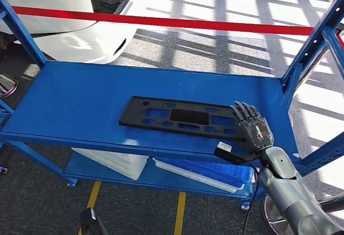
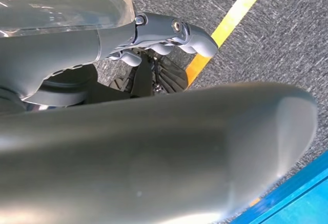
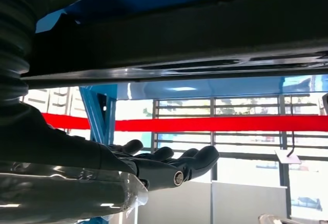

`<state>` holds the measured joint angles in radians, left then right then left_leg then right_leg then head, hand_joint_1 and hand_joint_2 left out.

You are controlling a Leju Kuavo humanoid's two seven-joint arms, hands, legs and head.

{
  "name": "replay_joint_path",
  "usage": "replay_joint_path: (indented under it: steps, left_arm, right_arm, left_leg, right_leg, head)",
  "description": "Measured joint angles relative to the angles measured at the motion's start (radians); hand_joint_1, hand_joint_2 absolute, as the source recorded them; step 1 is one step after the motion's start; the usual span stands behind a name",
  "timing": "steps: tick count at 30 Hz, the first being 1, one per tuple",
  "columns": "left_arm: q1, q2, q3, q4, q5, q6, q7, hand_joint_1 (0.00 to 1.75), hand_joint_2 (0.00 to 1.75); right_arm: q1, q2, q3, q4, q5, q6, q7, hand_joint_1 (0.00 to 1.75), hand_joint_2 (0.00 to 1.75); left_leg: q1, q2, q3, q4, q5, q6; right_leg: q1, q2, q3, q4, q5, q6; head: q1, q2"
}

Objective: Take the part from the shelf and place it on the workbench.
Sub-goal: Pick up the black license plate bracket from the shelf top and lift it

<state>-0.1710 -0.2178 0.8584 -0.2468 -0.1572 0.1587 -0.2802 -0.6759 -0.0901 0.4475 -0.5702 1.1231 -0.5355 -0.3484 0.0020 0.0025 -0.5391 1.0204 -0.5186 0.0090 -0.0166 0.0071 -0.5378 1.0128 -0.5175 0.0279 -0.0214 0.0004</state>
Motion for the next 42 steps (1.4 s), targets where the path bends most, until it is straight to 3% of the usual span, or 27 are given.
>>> replay_joint_path:
  steps: [42]
  left_arm:
    - [-0.001, 0.0, -0.022, 0.0, 0.0, -0.003, 0.006, 0.0, 0.0]
  right_arm:
    - [-0.017, 0.03, 0.019, -0.003, 0.011, -0.006, -0.004, 0.0, 1.75]
  left_leg:
    - [0.0, 0.0, -0.002, 0.0, 0.0, 0.0]
  right_leg:
    - [0.0, 0.0, -0.002, 0.0, 0.0, 0.0]
  head:
    - [0.0, 0.0]
